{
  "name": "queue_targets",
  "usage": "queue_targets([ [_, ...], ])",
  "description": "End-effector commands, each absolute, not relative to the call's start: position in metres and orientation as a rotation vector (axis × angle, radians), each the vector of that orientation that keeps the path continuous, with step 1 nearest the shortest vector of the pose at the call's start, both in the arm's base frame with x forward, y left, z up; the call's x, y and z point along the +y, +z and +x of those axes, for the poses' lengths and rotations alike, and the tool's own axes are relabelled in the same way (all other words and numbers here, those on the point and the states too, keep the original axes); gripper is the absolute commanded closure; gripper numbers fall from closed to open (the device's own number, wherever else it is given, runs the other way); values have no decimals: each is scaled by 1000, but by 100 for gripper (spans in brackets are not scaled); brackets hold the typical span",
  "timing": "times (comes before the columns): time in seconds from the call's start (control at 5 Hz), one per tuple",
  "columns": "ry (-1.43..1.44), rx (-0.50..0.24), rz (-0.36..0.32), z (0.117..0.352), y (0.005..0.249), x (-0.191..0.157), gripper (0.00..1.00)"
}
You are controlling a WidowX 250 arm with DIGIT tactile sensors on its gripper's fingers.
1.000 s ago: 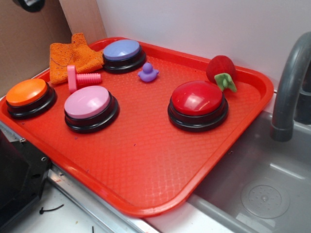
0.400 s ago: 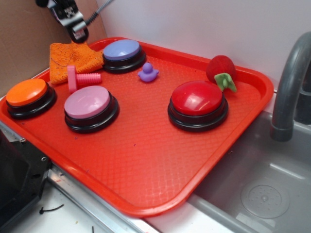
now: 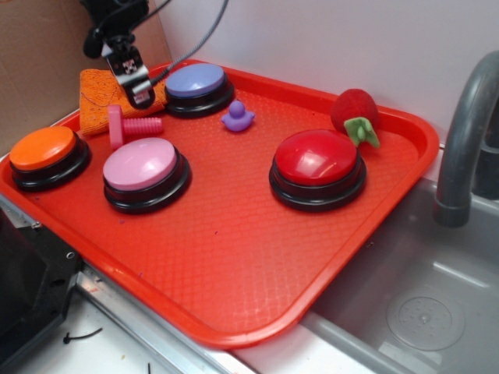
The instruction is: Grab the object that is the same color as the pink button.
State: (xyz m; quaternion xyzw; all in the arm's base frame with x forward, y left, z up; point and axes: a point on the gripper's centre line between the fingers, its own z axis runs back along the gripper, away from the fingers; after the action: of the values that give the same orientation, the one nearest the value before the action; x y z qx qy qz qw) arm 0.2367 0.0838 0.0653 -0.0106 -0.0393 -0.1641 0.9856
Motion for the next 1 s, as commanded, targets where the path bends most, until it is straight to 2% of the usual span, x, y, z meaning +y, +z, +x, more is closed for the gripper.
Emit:
queue_targets([
  [0.0,-549,-88,-64,247,30,88,0],
  [0.2,-630,-94,-44,242,28,84,0],
  [0.4,-683,-79,-58,239,18,85,27],
  [0.6,-657,-83,-75,238,19,90,100],
  [0.8,-652,-93,-85,239,22,92,100],
])
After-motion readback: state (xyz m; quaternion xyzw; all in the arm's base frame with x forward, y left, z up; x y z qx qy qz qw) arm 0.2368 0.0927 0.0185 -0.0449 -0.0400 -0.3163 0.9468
